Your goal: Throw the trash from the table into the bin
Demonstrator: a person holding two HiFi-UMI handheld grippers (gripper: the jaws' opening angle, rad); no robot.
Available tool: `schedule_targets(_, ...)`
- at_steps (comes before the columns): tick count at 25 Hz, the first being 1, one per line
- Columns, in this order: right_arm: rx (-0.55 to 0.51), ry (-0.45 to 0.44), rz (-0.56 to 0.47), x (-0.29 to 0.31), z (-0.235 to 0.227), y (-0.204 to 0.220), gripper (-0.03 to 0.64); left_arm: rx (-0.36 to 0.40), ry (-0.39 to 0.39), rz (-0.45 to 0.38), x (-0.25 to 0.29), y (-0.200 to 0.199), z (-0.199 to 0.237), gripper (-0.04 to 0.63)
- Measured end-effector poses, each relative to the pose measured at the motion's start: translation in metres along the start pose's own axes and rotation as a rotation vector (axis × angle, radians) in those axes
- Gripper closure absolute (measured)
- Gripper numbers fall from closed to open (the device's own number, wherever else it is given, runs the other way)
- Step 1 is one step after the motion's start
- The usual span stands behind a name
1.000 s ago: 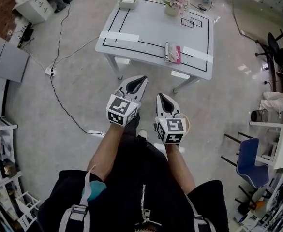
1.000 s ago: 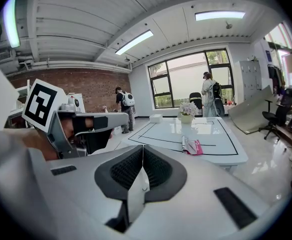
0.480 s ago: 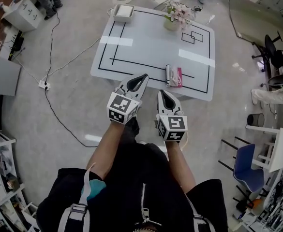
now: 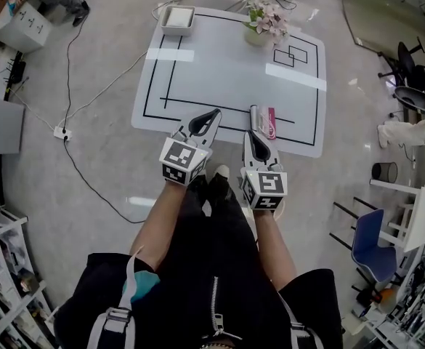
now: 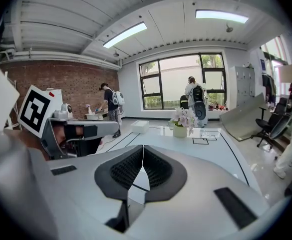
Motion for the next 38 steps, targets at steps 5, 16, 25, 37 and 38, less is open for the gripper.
schedule_targets(5,0.006,-0.012,0.014,0.018,-0.011,0.006,0.606,0.027,0.0,0.019,0.015,0.001,0.004,0.589)
schedule_targets(16,-0.008,0.015,0.105,0.049,-0.041,0.036,0.484,0.068,-0.001,0.076,0.034,0.008,0.004,0.589)
schedule_targets(25,-0.048,0.124,0.183,0.074,-0.094,0.077,0.33,0.072,0.018,0.14,0.053,0.032,-0.008,0.589)
schedule_targets(37,-0.121,0.111,0.319,0.112,-0.111,0.125,0.33,0.019,-0.025,0.215,0.052,0.064,-0.002,0.589)
schedule_targets(38,-0.141,0.114,0.332,0.115,-0.112,0.129,0.33,0.013,-0.031,0.22,0.051,0.066,-0.001,0.589)
Point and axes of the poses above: the fingertips, and each gripper's own axes: x forward along the fingers, z to its left, y out of its underside, the point moved 2 cm from there along -x, backward along the fingers, and after that the axes turned 5 degrees about z, right-handed, at the moved point
